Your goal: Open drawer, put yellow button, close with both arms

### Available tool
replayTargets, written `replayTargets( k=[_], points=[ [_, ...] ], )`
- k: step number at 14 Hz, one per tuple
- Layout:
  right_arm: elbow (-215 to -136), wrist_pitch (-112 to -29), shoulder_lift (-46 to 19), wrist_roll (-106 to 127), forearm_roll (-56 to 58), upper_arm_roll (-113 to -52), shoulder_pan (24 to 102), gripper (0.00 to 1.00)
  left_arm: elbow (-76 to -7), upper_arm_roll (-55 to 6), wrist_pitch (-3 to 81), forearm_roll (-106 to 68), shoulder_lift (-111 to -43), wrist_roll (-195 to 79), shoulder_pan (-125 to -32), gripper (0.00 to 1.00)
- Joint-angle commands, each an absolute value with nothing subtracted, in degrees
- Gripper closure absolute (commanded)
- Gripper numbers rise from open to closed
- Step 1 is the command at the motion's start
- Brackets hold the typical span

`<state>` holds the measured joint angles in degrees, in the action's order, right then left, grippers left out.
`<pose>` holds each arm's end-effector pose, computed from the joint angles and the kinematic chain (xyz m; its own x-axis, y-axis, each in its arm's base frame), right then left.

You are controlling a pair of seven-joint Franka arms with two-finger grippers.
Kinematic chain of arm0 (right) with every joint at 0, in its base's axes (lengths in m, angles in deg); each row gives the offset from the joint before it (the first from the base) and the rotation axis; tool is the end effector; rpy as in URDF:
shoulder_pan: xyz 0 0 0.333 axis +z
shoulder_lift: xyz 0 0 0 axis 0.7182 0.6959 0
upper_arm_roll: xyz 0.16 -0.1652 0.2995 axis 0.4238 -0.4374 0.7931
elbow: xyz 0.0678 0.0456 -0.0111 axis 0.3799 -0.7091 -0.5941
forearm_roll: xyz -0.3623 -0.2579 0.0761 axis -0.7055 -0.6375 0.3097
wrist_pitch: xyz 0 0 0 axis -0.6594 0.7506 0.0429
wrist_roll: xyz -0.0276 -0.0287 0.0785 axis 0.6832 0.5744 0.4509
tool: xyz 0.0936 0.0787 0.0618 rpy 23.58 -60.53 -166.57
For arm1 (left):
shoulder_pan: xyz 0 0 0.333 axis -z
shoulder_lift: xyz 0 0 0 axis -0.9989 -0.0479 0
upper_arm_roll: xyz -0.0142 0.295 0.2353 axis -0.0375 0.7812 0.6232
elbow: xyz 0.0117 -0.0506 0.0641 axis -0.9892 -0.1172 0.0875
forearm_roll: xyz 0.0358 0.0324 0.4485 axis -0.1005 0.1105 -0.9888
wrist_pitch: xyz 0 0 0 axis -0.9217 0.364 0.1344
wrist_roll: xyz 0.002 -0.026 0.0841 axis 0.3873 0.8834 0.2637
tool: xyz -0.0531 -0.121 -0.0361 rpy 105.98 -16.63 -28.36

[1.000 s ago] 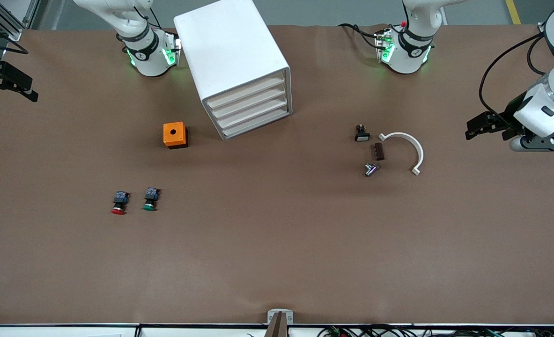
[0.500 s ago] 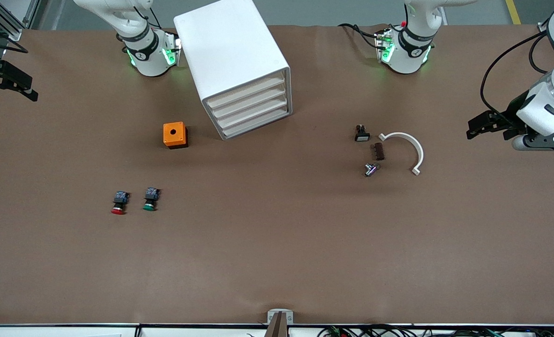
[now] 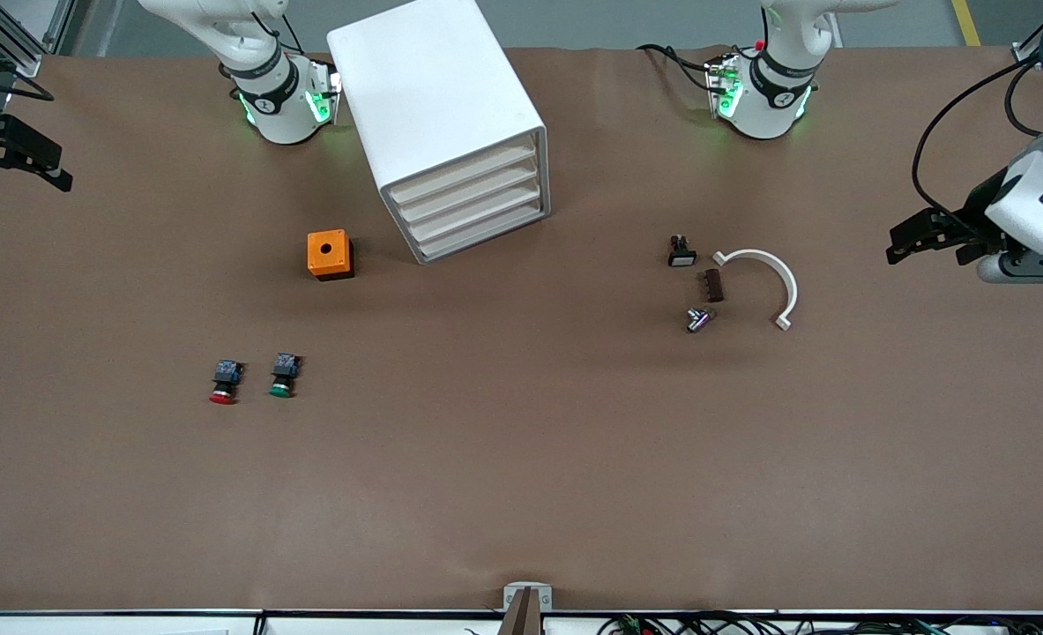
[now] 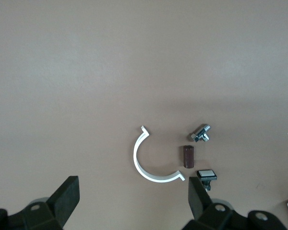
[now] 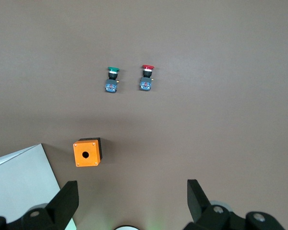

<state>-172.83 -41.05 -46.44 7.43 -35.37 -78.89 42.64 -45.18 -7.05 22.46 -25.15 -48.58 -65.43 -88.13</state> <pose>0.5451 -0.0464 0.6863 0.9983 0.0565 -0.0151 0.0562 -0.9982 -0.0192 0.6032 -0.0040 0.5775 1.0000 0.0023 0.0045 0.0021 -0.9986 0.0526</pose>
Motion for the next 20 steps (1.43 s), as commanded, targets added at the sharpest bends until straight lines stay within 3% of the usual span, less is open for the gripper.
replayTargets(
  k=[1, 6, 10, 20],
  points=[
    [-173.4, -41.1, -47.5, 9.0, -35.6, -78.2, 41.9, 0.00, -44.4, -6.7, 22.2, -26.1, -47.6, -65.6, -87.8, 0.00],
    [-171.6, -40.9, -46.3, 9.6, -35.3, -78.7, 41.2, 0.00, -38.3, -6.9, 15.8, -26.1, -47.8, -65.1, -87.7, 0.00],
    [-171.6, -41.2, -44.0, 9.6, -35.5, -78.7, 40.4, 0.00, -37.8, -7.0, 15.6, -26.2, -48.2, -62.8, -87.6, 0.00],
    [-165.1, -42.0, -30.0, 9.2, -35.8, -78.7, 40.0, 0.00, -37.5, -7.1, 15.7, -27.2, -48.6, -62.4, -87.4, 0.00]
  ],
)
